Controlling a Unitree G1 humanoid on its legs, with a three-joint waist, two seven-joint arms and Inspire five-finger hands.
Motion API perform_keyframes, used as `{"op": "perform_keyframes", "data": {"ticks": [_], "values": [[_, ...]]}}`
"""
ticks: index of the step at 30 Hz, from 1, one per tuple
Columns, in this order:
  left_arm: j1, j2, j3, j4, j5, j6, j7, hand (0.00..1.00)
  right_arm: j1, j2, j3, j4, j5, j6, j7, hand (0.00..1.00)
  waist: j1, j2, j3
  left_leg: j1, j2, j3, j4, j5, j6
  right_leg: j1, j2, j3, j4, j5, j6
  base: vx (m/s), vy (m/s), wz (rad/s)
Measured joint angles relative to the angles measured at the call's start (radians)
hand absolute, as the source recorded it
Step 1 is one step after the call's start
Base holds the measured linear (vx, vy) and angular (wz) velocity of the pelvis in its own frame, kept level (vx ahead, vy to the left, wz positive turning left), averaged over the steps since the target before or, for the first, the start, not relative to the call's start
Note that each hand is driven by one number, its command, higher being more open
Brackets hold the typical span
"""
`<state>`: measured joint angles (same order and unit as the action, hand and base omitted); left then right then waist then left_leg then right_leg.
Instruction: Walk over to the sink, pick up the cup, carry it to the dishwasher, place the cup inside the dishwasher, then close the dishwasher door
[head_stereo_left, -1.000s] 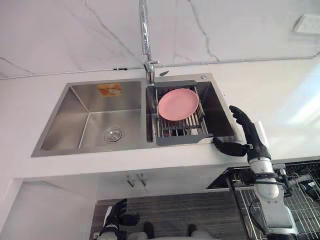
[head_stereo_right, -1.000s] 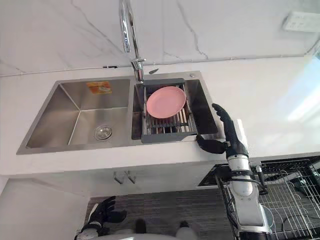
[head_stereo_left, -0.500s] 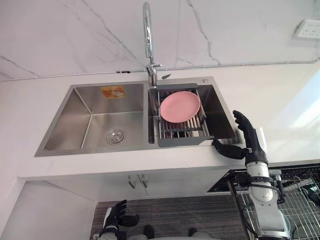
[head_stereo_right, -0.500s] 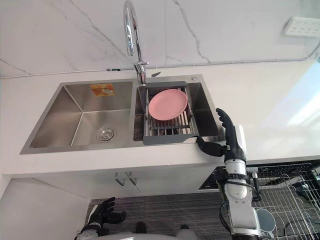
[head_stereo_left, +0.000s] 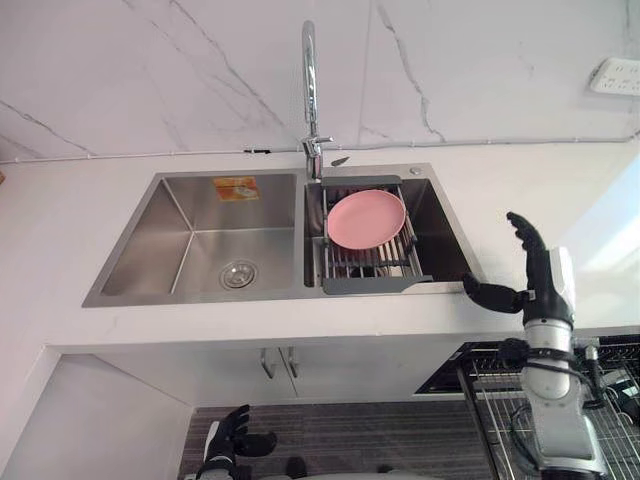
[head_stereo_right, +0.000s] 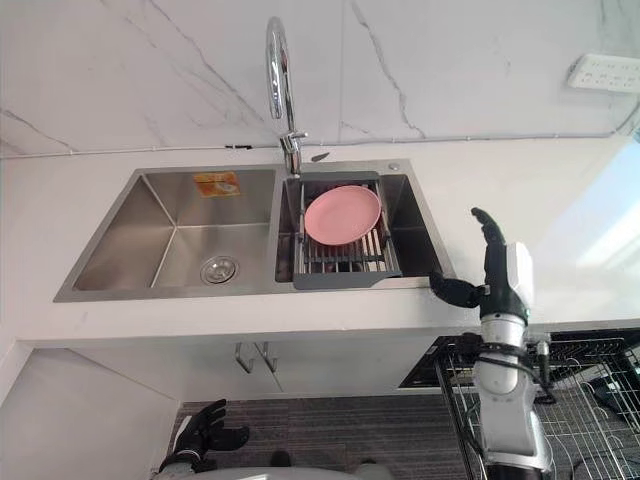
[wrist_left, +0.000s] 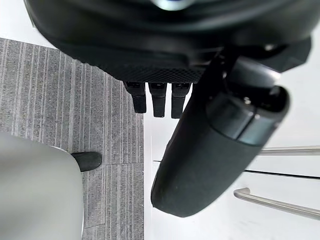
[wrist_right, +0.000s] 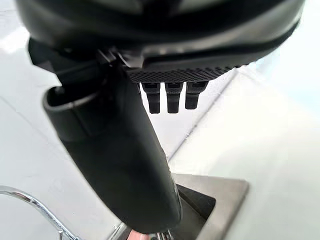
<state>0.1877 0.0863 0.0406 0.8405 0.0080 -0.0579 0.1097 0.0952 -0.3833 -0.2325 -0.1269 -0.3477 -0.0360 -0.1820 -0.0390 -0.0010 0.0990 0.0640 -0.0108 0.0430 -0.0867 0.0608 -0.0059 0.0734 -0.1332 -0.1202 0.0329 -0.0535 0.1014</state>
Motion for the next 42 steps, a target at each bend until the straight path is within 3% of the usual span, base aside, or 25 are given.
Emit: {"op": "perform_keyframes", "data": {"ticks": [7,21,35,42], "values": [[0.0,0.003,-0.003,0.0,-0.007,-0.006,-0.002,0.9,-0.058,-0.095,0.022,0.004,0.001,-0.022,0.019,0.9,0.0,-0.005,0.003,-0.02,-0.001,-0.004,0.0,0.003,0.003,-0.014,-0.001,-0.005,0.0,0.0,0.001,0.01,-0.005,0.01],[-0.012,0.011,-0.011,-0.009,-0.025,-0.031,-0.003,0.9,-0.286,-0.271,0.284,0.182,-0.004,-0.067,0.068,0.9,0.014,-0.016,0.043,-0.07,-0.007,-0.011,0.001,0.011,0.007,-0.061,-0.007,-0.016,0.006,-0.001,0.002,-0.01,0.002,0.02],[-0.026,0.01,-0.049,-0.044,-0.03,-0.046,-0.001,0.9,-0.444,-0.379,0.437,0.288,-0.173,-0.086,0.067,0.9,0.025,-0.018,0.104,-0.117,-0.015,-0.039,0.031,0.01,0.007,-0.085,-0.018,-0.051,0.022,-0.005,0.008,-0.01,0.005,0.07],[-0.039,0.008,-0.05,-0.047,-0.03,-0.05,0.0,0.9,-0.496,-0.402,0.455,0.351,-0.247,-0.082,0.054,0.9,0.027,-0.017,0.127,-0.138,-0.017,-0.055,0.042,0.01,0.011,-0.095,-0.022,-0.067,0.03,-0.006,0.007,-0.04,0.01,0.07]]}}
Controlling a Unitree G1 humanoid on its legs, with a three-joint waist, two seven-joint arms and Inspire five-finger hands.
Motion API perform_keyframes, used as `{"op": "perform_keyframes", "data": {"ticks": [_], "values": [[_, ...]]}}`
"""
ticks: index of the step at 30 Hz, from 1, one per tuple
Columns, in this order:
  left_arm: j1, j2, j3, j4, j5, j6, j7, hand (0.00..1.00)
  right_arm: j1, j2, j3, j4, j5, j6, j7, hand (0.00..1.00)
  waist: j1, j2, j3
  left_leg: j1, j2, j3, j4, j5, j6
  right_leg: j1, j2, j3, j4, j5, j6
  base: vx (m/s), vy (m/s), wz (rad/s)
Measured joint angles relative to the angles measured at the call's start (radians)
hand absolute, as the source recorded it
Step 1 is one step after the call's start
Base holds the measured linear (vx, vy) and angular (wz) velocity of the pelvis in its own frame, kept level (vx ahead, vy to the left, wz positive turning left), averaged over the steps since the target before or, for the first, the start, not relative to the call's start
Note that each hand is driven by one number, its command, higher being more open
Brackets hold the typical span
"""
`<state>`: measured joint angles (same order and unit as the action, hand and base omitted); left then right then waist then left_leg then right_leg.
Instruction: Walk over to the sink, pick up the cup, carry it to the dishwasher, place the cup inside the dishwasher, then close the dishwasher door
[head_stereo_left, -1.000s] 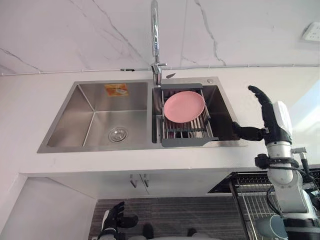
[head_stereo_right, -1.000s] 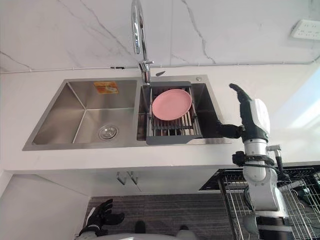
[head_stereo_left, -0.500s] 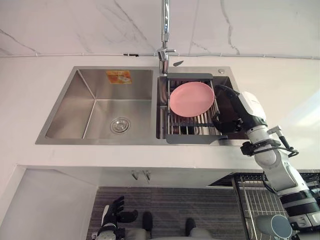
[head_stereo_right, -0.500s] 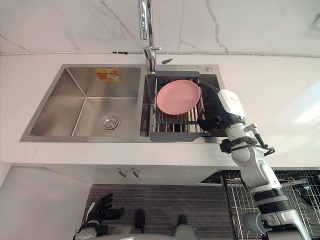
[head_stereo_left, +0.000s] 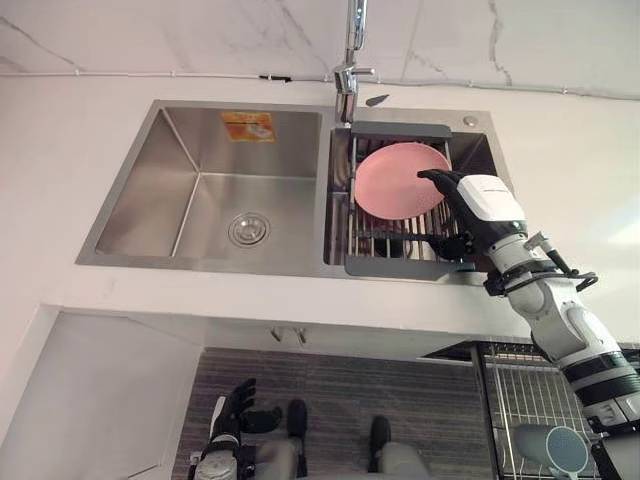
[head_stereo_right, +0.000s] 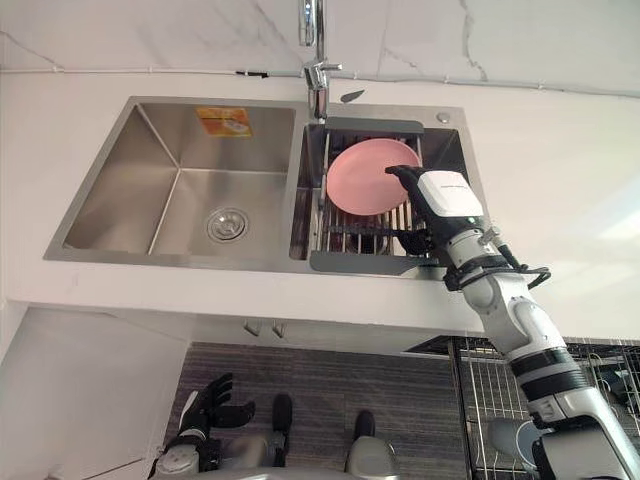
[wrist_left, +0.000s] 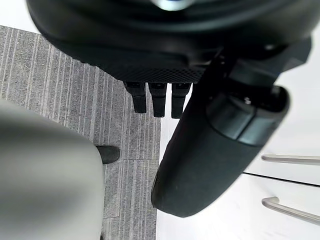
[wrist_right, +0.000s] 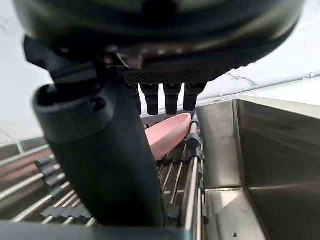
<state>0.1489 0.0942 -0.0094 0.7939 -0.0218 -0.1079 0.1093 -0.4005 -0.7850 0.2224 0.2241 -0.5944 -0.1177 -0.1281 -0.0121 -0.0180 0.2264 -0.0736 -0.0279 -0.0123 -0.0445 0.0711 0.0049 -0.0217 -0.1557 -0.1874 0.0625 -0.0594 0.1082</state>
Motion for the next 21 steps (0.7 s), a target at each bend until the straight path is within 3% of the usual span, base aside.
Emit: {"op": "perform_keyframes", "data": {"ticks": [16,17,21], "values": [[-0.022,0.001,-0.019,-0.011,-0.002,-0.009,0.016,0.9,-0.085,0.007,0.022,0.075,-0.059,0.044,-0.09,0.9,0.017,0.012,0.044,-0.057,-0.008,-0.016,0.04,0.002,0.0,-0.033,-0.006,-0.02,0.014,0.001,0.001,-0.01,0.003,0.04],[-0.022,0.001,-0.019,-0.012,-0.002,-0.009,0.016,0.9,-0.093,0.008,0.022,0.079,-0.059,0.048,-0.09,0.3,0.017,0.013,0.048,-0.057,-0.008,-0.016,0.041,0.002,0.0,-0.033,-0.006,-0.021,0.015,0.001,0.001,0.0,0.0,0.0],[-0.027,0.002,-0.02,-0.011,-0.011,-0.009,0.017,0.9,-0.113,0.023,0.018,0.085,-0.058,0.059,-0.105,0.3,0.017,0.015,0.055,-0.061,-0.008,-0.017,0.042,0.002,0.0,-0.037,-0.006,-0.022,0.018,0.001,0.001,-0.02,0.002,0.01]]}}
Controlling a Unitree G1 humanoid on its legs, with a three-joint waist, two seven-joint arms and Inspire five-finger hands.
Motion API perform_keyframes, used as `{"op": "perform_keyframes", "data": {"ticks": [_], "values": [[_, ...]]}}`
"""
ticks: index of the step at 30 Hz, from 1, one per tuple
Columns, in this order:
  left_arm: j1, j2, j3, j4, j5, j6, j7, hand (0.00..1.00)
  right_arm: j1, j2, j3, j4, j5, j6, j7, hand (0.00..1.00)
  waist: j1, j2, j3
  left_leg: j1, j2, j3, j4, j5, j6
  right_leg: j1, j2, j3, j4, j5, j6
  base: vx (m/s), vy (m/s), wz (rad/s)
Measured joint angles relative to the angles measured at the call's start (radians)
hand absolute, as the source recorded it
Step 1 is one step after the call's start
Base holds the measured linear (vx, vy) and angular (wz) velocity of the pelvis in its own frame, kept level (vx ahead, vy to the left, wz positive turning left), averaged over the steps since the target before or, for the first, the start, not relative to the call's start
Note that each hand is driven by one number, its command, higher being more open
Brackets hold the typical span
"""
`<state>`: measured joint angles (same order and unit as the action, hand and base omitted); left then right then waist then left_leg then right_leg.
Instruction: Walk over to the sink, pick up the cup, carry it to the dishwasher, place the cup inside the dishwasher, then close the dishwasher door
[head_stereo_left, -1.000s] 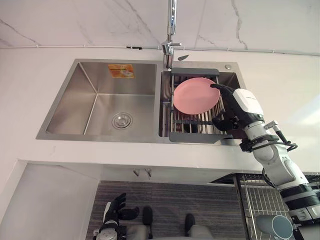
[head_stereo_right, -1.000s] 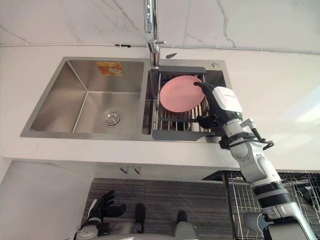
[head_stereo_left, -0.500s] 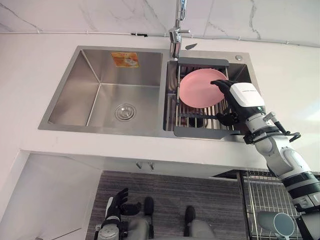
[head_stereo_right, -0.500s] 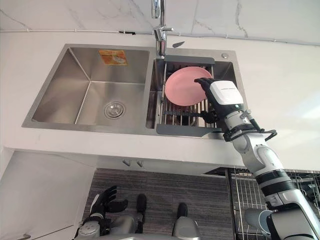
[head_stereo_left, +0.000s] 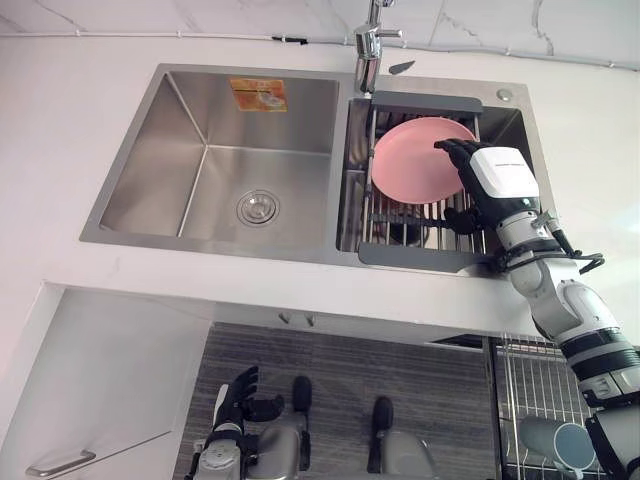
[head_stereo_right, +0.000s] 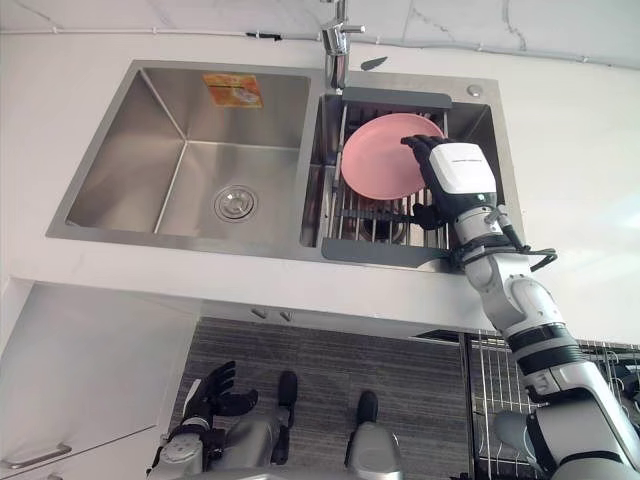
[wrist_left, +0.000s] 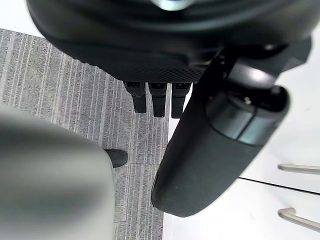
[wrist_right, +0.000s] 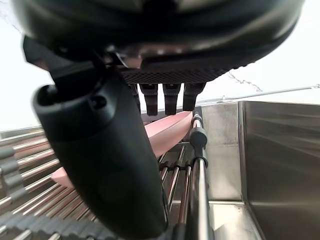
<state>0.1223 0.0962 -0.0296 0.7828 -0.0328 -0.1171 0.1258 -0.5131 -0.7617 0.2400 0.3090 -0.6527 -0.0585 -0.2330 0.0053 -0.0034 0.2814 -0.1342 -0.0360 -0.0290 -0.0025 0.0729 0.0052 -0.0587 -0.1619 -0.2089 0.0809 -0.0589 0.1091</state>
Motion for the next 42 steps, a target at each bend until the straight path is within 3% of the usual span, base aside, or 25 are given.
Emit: {"op": "perform_keyframes", "data": {"ticks": [16,27,34,42], "values": [[-0.002,0.001,-0.001,0.001,-0.008,0.001,-0.001,0.9,-0.012,0.059,-0.029,-0.021,0.023,-0.035,-0.003,0.3,0.007,0.0,0.0,0.007,0.001,-0.002,-0.03,0.018,-0.001,-0.006,0.0,-0.001,0.0,0.001,0.001,0.0,-0.001,0.0],[-0.002,0.003,0.002,0.009,-0.007,0.02,-0.01,0.9,0.158,0.105,-0.128,-0.229,0.081,-0.039,0.002,0.3,-0.005,-0.006,-0.003,0.058,0.004,0.015,-0.066,0.025,-0.003,0.017,-0.003,0.021,0.0,0.005,0.007,0.0,0.001,-0.05],[-0.001,0.007,0.006,0.02,-0.006,0.026,-0.02,0.9,0.216,0.195,-0.245,-0.342,0.136,-0.044,0.015,0.3,-0.016,-0.015,-0.01,0.104,0.007,0.04,-0.084,0.027,0.001,0.049,0.0,0.042,-0.016,0.007,0.006,-0.02,0.003,-0.1],[-0.001,0.01,0.005,0.063,0.002,0.04,-0.021,0.9,0.292,0.237,-0.326,-0.447,0.169,-0.047,0.014,0.3,-0.033,-0.02,-0.064,0.135,0.018,0.049,-0.085,0.026,-0.001,0.08,0.013,0.051,-0.031,0.012,-0.001,-0.01,-0.01,-0.04]]}}
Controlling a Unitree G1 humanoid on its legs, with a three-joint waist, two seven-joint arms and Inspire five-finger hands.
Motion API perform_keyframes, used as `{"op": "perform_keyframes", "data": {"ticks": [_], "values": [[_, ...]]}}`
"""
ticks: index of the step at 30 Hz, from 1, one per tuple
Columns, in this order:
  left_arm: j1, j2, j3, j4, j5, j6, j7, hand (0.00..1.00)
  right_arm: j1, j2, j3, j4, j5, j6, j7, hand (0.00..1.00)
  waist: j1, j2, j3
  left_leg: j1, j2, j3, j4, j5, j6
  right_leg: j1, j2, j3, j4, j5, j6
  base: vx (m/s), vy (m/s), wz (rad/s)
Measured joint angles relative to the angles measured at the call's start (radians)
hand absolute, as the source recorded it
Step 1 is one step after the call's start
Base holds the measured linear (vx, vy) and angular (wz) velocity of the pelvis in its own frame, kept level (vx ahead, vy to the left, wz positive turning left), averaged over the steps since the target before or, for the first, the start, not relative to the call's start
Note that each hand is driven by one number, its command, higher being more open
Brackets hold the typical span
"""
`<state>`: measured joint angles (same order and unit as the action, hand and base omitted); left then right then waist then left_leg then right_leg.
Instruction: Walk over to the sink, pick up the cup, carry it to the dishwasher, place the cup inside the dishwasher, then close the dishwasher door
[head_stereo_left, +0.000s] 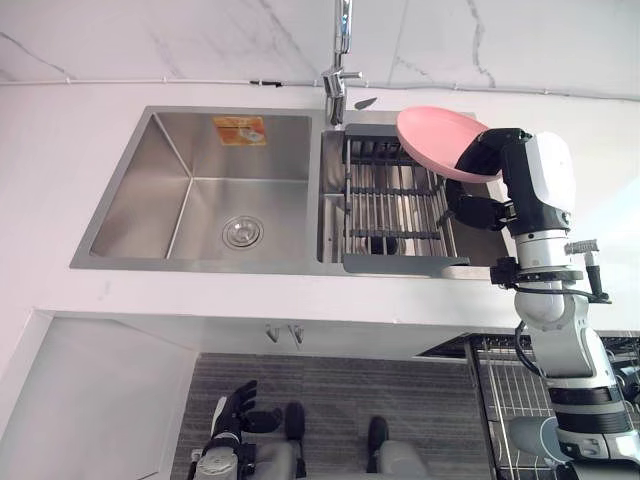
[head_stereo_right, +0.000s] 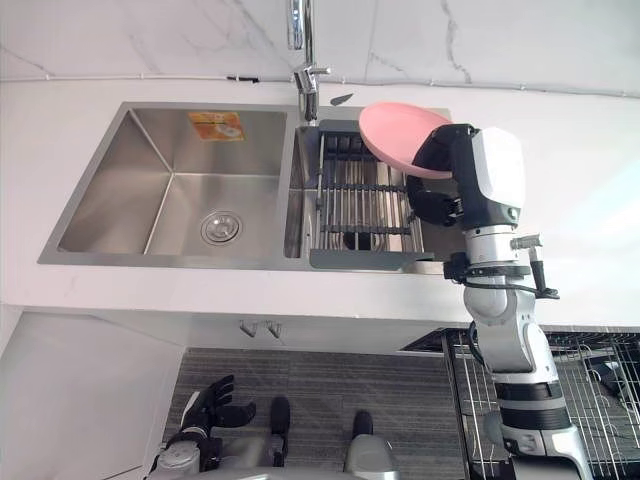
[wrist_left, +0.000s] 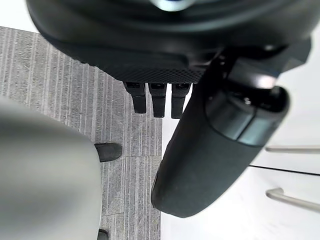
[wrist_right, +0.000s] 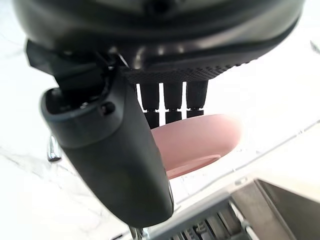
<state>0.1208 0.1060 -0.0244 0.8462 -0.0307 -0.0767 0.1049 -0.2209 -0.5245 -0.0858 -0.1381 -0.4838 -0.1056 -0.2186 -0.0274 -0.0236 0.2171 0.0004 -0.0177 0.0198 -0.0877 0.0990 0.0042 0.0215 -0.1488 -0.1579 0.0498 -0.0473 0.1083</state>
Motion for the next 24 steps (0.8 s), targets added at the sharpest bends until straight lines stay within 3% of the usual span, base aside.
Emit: {"op": "perform_keyframes", "data": {"ticks": [15,24], "values": [[0.007,-0.004,-0.003,0.038,0.033,0.015,0.0,0.9,0.244,0.215,-0.156,-0.176,0.063,-0.008,-0.012,0.3,-0.019,0.001,-0.063,0.032,0.008,0.02,-0.004,-0.005,-0.007,0.02,0.008,0.022,0.0,0.004,-0.005,-0.02,-0.002,-0.04],[0.011,-0.006,-0.004,0.053,0.033,0.016,0.0,0.9,0.347,0.259,-0.196,-0.211,0.069,-0.008,-0.016,0.3,-0.024,0.006,-0.087,0.029,0.017,0.019,0.009,-0.014,-0.018,0.023,0.017,0.022,0.005,0.0,-0.014,-0.01,-0.01,0.0]]}}
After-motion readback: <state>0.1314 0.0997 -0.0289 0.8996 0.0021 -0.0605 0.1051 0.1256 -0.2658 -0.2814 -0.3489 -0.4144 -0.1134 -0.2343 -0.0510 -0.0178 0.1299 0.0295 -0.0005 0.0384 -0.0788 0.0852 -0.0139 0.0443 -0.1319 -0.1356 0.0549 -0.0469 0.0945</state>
